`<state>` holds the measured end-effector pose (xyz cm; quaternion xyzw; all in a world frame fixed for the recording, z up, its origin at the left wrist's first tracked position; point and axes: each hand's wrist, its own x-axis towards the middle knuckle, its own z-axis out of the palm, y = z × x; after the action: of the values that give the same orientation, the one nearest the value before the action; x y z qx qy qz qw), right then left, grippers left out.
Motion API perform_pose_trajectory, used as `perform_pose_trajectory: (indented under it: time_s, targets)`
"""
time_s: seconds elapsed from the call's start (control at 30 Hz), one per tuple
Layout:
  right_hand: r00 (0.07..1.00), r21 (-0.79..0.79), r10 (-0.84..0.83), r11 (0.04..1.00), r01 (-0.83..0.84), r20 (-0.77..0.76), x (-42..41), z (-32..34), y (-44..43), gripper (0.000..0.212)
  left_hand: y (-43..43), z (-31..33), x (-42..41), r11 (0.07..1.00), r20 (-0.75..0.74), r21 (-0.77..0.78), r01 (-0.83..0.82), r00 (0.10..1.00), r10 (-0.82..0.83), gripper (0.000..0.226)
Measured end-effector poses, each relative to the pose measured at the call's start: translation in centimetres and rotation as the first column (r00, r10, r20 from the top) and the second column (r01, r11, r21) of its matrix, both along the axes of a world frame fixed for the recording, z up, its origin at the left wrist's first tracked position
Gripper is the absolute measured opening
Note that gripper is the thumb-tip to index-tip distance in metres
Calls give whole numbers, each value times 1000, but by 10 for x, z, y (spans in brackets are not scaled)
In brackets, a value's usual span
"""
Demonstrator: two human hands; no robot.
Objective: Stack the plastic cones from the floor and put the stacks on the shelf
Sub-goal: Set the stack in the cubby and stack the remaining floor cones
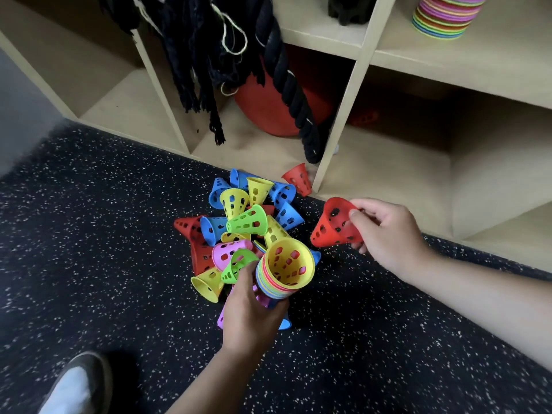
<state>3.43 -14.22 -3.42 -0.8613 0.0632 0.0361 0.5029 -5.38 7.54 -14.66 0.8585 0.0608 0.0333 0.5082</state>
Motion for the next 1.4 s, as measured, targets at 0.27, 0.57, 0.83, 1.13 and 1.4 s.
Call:
perform_pose_trajectory:
  time_s: [0.27,0.57,0.83,1.13,1.4]
  targets:
    - [976,-83,215,974,-211,43,-38,26,23,27,-6,7,1,998,14,-37,50,999,-50,72]
    - [997,-49,67,997,-65,31,-43,3,24,31,1,16,10,983,9,-98,154,988,-154,65]
    - [994,-15,-90,996,91,60,-48,2,30,26,15,24,30,978,20,-46,205,979,-204,70]
    - [988,-117,-27,992,46,155,-66,-13,58,24,29,28,37,968,150,-14,250,958,-245,80]
    - [983,-71,-124,988,134,137,-46,-13,78,21,67,68,73,940,51,65,334,940,-338,74]
